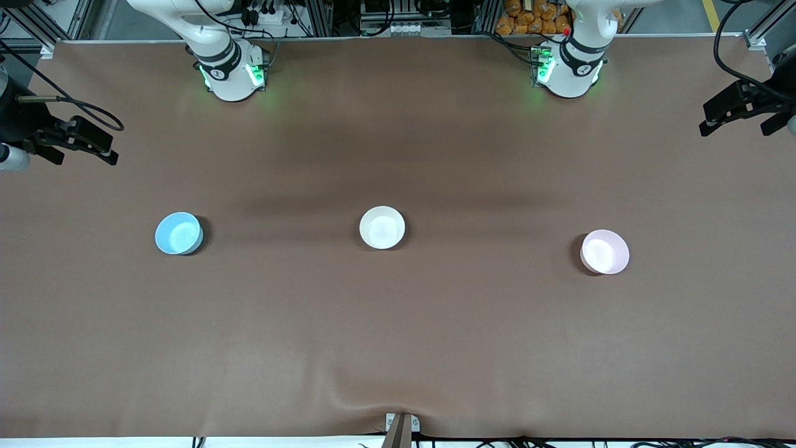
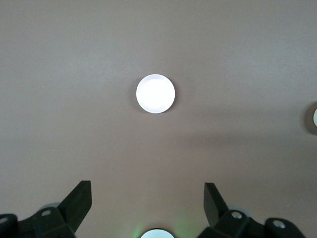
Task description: Stack pink and blue bowls on white bowl
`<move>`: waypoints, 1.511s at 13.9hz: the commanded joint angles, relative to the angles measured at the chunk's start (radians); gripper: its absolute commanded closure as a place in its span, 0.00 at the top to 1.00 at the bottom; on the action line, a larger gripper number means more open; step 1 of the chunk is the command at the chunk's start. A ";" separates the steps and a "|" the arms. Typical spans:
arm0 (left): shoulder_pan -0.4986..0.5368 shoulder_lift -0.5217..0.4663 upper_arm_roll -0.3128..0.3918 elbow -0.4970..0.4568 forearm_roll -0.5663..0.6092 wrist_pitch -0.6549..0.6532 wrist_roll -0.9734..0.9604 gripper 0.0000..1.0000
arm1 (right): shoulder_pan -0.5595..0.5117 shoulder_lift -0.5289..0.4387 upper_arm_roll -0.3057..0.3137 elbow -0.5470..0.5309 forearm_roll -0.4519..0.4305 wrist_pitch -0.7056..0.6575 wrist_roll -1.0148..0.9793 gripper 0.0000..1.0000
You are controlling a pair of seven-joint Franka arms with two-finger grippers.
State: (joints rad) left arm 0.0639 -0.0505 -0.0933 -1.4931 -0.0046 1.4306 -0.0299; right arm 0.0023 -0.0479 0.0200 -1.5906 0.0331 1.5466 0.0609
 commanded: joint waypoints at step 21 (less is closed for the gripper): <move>-0.004 0.011 -0.020 -0.001 -0.015 -0.044 0.015 1.00 | -0.004 -0.004 0.005 0.003 -0.009 0.013 0.011 1.00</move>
State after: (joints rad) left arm 0.0582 -0.0349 -0.1071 -1.4940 -0.0054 1.3969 -0.0299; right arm 0.0023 -0.0474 0.0194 -1.5906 0.0329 1.5575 0.0610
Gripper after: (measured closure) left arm 0.000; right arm 0.000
